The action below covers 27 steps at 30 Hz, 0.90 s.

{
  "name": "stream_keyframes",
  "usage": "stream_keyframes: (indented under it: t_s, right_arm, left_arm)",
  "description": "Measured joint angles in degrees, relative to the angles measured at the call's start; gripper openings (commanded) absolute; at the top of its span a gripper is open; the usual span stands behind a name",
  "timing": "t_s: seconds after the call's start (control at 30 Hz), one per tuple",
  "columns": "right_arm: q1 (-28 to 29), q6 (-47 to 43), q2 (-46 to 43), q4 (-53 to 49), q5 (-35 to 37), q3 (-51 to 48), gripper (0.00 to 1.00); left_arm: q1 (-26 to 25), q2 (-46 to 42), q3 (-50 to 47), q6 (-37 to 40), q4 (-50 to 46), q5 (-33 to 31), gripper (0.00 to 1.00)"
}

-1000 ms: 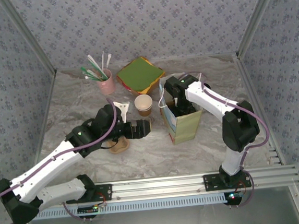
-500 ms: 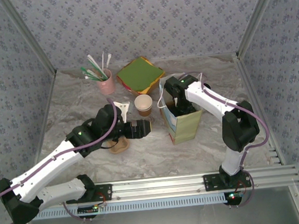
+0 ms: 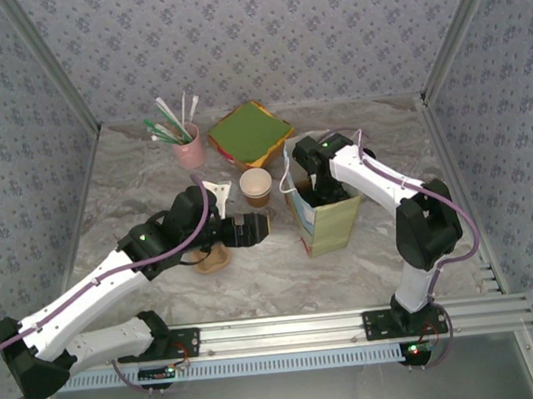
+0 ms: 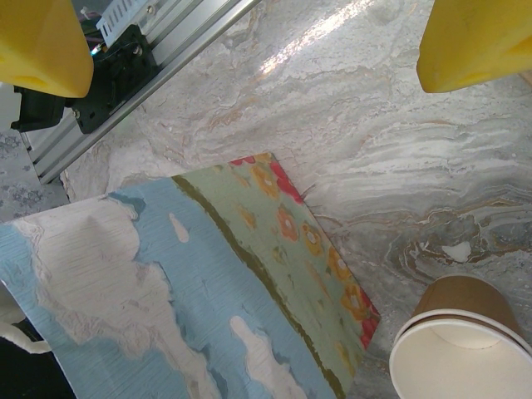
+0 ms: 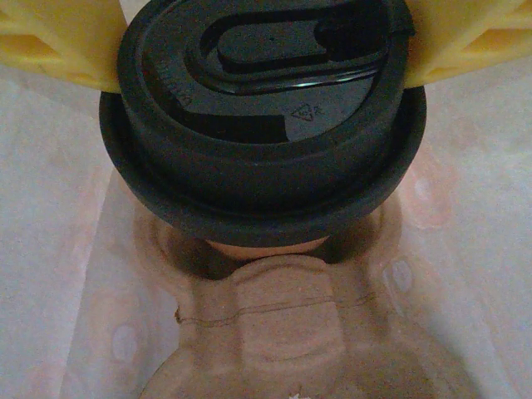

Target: Pack the takeout coffee

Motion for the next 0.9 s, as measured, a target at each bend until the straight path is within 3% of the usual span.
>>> stream_keyframes:
  t_s: [0.9]
  right_arm:
    - [0.11,0.00,0.00,-0.02,0.04,0.00,0.83]
  left_arm:
    - [0.00,0.00,0.00,0.00,0.00,0.00,1.00]
